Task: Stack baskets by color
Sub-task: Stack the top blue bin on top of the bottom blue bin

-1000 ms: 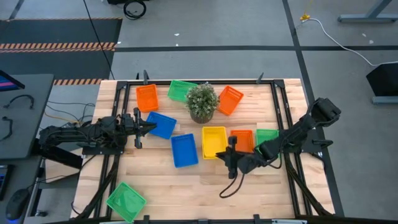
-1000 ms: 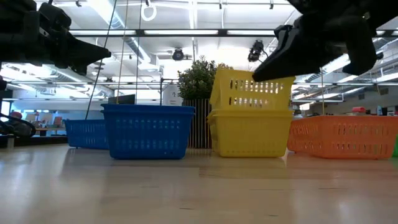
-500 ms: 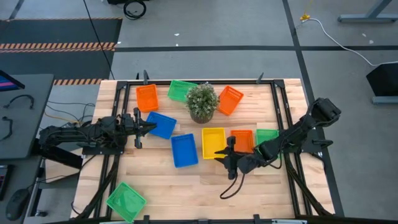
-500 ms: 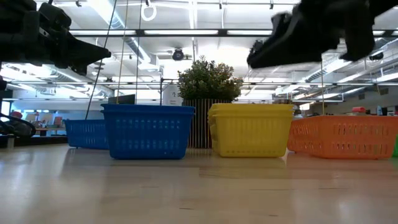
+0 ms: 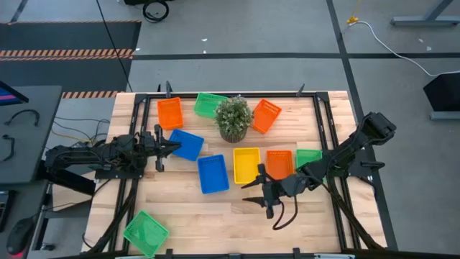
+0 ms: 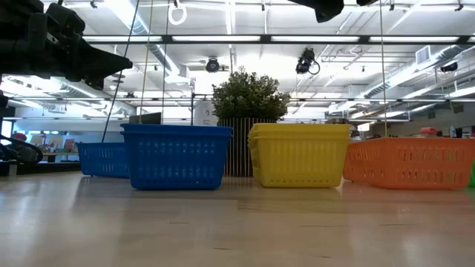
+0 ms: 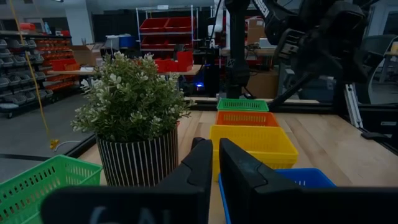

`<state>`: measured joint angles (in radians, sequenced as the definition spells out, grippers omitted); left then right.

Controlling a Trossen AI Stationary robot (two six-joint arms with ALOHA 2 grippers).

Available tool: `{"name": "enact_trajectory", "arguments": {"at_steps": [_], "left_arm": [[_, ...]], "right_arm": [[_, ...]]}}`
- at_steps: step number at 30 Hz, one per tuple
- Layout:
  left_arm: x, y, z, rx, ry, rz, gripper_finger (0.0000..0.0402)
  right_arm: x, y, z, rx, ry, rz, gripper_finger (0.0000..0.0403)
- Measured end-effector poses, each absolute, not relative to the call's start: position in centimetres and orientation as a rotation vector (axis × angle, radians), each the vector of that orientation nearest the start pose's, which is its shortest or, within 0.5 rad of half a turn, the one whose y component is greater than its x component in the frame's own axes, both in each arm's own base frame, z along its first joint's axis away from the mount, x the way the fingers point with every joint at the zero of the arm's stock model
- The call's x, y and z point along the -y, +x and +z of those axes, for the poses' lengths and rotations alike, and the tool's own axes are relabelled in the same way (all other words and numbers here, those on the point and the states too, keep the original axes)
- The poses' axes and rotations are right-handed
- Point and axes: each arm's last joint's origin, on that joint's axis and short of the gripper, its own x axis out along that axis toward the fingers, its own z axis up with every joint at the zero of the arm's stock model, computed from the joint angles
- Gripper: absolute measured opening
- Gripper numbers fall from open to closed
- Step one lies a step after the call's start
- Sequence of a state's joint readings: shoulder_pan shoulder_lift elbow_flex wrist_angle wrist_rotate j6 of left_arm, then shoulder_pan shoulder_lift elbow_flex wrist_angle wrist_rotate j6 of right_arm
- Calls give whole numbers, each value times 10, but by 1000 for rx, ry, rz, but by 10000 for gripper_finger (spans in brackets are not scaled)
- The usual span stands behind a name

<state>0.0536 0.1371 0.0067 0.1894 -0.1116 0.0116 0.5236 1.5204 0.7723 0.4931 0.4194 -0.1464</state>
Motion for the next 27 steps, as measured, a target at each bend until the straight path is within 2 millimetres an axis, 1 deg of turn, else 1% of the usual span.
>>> {"name": "enact_trajectory", "arguments": {"at_steps": [5,9,13,19,22,26,27], "left_arm": [[-9,105,173,57,10,166,40],[-9,105,173,58,10,165,35],[-9,105,173,57,10,165,32],[-9,105,174,69,-6,165,39],[-9,104,185,193,-105,154,40],[-8,98,204,413,-341,94,36],[-8,96,209,464,-360,68,34]], "right_arm": [[-152,280,221,-221,-214,126,186],[-154,277,219,-217,-139,132,185],[-157,272,217,-167,-79,140,185],[-161,262,213,-92,-5,137,183],[-165,256,212,-73,25,114,183],[-172,251,213,-69,44,92,183],[-174,249,213,-69,47,92,183]]}}
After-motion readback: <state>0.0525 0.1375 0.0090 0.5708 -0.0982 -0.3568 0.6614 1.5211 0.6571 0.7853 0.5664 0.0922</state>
